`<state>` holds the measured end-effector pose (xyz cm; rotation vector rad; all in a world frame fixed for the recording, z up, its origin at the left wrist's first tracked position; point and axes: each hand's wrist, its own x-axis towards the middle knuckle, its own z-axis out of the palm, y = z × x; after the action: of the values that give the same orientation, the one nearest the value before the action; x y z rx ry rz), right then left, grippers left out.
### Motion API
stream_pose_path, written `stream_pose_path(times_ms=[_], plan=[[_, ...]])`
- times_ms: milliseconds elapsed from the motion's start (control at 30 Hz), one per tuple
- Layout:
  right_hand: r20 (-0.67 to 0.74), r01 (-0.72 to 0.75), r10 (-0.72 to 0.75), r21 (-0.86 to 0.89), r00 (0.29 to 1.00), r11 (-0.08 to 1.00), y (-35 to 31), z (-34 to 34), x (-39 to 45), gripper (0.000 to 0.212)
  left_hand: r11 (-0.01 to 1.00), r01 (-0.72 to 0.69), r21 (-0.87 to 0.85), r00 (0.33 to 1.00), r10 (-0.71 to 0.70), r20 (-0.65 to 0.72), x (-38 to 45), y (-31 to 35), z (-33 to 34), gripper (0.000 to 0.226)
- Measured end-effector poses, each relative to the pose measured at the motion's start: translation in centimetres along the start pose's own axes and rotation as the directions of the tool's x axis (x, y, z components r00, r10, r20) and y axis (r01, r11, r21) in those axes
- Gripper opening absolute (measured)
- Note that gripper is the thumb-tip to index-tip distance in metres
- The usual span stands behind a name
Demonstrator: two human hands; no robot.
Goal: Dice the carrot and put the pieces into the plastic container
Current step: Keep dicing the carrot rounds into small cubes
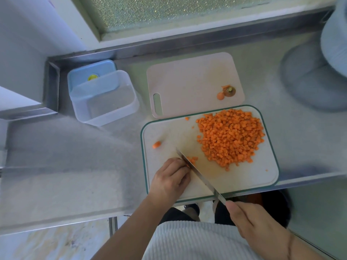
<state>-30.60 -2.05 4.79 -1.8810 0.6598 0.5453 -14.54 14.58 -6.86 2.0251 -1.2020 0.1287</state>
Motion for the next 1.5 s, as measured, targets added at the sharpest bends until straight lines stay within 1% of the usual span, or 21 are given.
stream_pose_path(times_ms=[67,100,167,233,367,433,533,667,733,800,933,1167,1267,1333,1433,1500], plan=[[0.003,-0.022,0.022,-0.020,1.000,1.000,0.6,0.2,0.2,0.045,1.000,-0.010,0.003,1.000,0.010,0.000,0.1,0.0,0.0,0.004],[0.006,-0.022,0.023,-0.027,1.000,0.999,0.9,0.4,0.3,0.051,1.000,-0.013,0.006,1.000,0.013,-0.002,0.1,0.0,0.0,0.004],[0.003,0.027,-0.027,-0.050,1.000,0.998,1.5,1.0,1.0,0.066,1.000,-0.010,0.018,1.000,0.010,-0.015,0.0,-0.2,0.1,0.005],[-0.014,0.081,-0.082,-0.066,0.997,0.995,1.2,1.6,2.0,0.071,1.000,-0.010,0.025,0.999,0.011,-0.034,-0.2,-0.4,0.1,0.004],[-0.043,0.097,-0.100,-0.084,0.994,0.992,-0.4,1.5,3.7,0.066,0.997,-0.011,0.079,0.999,0.015,-0.048,0.1,0.0,-0.1,0.004],[-0.060,0.115,-0.121,-0.082,0.991,0.990,-0.2,1.2,3.3,0.063,0.994,-0.013,0.107,0.998,0.019,-0.052,0.0,0.0,-0.4,0.005],[-0.061,0.152,-0.155,-0.052,0.986,0.987,1.1,1.3,2.1,0.067,0.996,-0.015,0.088,0.999,0.019,-0.039,-0.4,-0.1,-0.6,0.008],[-0.004,0.095,-0.095,-0.070,0.995,0.993,2.1,1.6,1.5,0.076,0.997,-0.011,0.070,0.999,0.014,-0.044,-0.8,-0.1,-0.5,0.012],[0.004,0.091,-0.091,-0.079,0.996,0.993,1.9,1.9,1.8,0.077,0.998,-0.002,0.063,0.999,0.005,-0.049,-0.9,-0.3,-0.4,0.009],[-0.009,0.101,-0.102,-0.085,0.995,0.991,1.1,2.1,2.6,0.073,0.999,0.000,0.042,0.999,0.002,-0.052,-1.1,-0.5,-0.4,0.005],[-0.041,0.101,-0.105,-0.082,0.994,0.991,-0.9,1.9,4.1,0.057,1.000,0.020,0.024,0.998,-0.019,-0.064,-1.1,-0.6,-0.3,0.012],[-0.085,0.124,-0.126,-0.039,0.988,0.992,-0.5,1.5,2.0,0.051,0.999,0.033,0.019,0.997,-0.032,-0.076,-1.1,-0.4,-0.7,0.010],[-0.091,0.113,-0.116,-0.041,0.989,0.993,-0.4,1.6,1.3,0.044,0.999,0.028,0.018,0.997,-0.027,-0.068,-1.0,-0.2,-0.7,0.007],[-0.090,0.104,-0.109,-0.056,0.990,0.993,0.2,2.0,1.3,0.048,1.000,0.022,0.021,0.998,-0.021,-0.066,-1.0,-0.3,-0.6,0.007],[-0.063,0.129,-0.134,-0.075,0.989,0.989,1.3,2.7,1.9,0.067,0.999,0.036,0.023,0.996,-0.034,-0.083,-1.0,-0.4,-0.4,0.009],[-0.051,0.125,-0.130,-0.098,0.990,0.987,1.2,2.9,2.5,0.073,0.999,0.035,0.021,0.996,-0.033,-0.079,-1.0,-0.4,-0.4,0.008]])
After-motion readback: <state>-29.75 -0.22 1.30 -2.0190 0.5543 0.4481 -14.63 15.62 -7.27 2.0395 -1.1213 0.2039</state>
